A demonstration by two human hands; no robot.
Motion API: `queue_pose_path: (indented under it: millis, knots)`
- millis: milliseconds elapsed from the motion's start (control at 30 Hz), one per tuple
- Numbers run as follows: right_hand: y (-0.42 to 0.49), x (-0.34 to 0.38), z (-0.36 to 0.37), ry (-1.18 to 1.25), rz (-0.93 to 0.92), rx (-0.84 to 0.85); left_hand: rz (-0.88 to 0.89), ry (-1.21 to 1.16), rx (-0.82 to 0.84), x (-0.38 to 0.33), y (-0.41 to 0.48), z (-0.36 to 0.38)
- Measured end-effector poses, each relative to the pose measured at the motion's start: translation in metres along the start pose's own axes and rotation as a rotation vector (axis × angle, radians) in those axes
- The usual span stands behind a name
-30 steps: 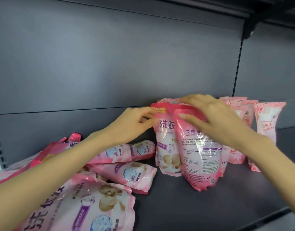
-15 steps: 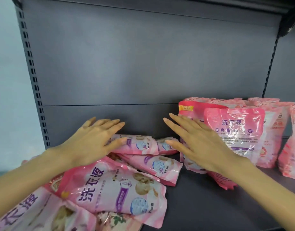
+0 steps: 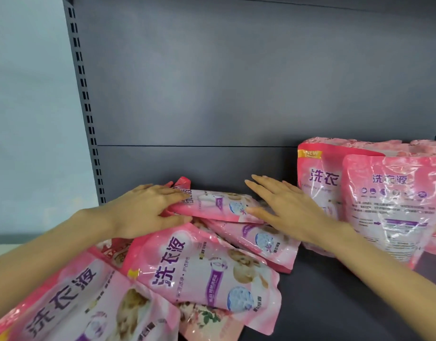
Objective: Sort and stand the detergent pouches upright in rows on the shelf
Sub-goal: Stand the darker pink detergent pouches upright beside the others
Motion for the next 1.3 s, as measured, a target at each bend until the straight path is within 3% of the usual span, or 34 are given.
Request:
queue_pose_path:
  millis: [333, 567, 733, 1300]
  knots:
    - [0.039, 0.061, 0.019, 0.167, -0.269, -0.019, -0.032, -0.259, 0.118, 0.010, 0.024, 0.005]
    - [0.041, 0.056, 0.020, 0.267, -0.323, -0.277, 0.025, -0.379, 0.120, 0.002, 0.027, 0.005]
    - [0.038, 0.039, 0.015, 0.372, -0.323, -0.423, 0.024, -0.537, 0.100, 0.002, 0.024, 0.002]
    - [0.038, 0.011, 0.005, 0.657, -0.226, -0.526, 0.037, -0.649, -0.075, -0.007, 0.024, -0.021]
Point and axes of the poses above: each hand's wrist, its own y-axis towards the middle knuckle, its own z-axis out of the palm, x = y × z, the point moved 8 cm from there along y, towards the middle knuckle, and after that the axes turned 6 degrees about y, right-handed, at the moved point
